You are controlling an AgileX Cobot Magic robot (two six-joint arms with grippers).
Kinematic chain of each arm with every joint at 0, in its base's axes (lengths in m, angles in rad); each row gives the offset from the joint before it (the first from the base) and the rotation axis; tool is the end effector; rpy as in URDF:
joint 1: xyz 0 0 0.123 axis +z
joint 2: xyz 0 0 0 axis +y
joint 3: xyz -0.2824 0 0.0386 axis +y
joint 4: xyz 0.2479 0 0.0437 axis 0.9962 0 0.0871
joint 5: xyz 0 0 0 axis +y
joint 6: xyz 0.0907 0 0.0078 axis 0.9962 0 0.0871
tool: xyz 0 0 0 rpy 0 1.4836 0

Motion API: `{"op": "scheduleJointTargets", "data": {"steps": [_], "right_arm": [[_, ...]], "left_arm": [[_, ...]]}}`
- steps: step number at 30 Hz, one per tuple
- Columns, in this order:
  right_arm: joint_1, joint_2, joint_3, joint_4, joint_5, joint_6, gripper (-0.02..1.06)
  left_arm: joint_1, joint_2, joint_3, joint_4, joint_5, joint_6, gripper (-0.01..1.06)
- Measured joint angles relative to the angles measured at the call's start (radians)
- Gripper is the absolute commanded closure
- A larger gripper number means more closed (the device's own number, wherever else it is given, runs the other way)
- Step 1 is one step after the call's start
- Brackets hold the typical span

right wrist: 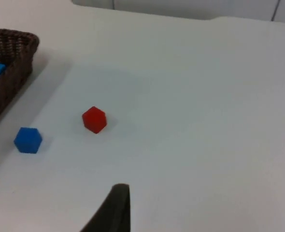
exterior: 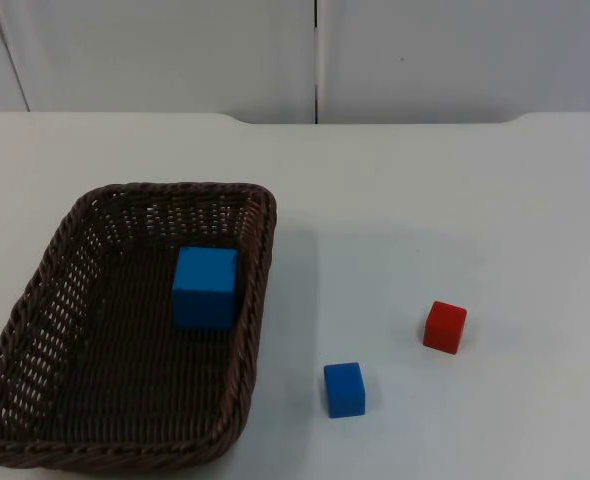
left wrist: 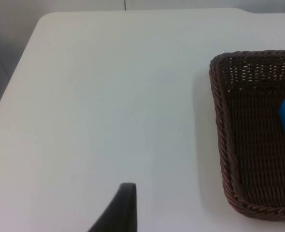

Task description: Pick up the basket with the left hand and place the largest block into the basket with the right hand.

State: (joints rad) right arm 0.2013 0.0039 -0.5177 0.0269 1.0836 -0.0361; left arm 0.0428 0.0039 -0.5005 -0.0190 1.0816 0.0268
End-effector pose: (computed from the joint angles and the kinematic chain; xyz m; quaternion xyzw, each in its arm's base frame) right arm -0.0076 0.0007 0.2803 -0.1021 0.8494 0.0561 0.5147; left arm -0.0051 -0.0017 0.2757 -0.0064 0.8594 0.0083 0.5111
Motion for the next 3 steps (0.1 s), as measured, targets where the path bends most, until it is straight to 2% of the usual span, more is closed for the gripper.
{"op": "scheduleJointTargets", "data": {"steps": [3], "right_arm": [[-0.062,0.000,0.000,0.000,0.000,0.000,-0.01]], "left_arm": [[0.000,0.000,0.000,0.002,0.000,0.000,0.00]]}}
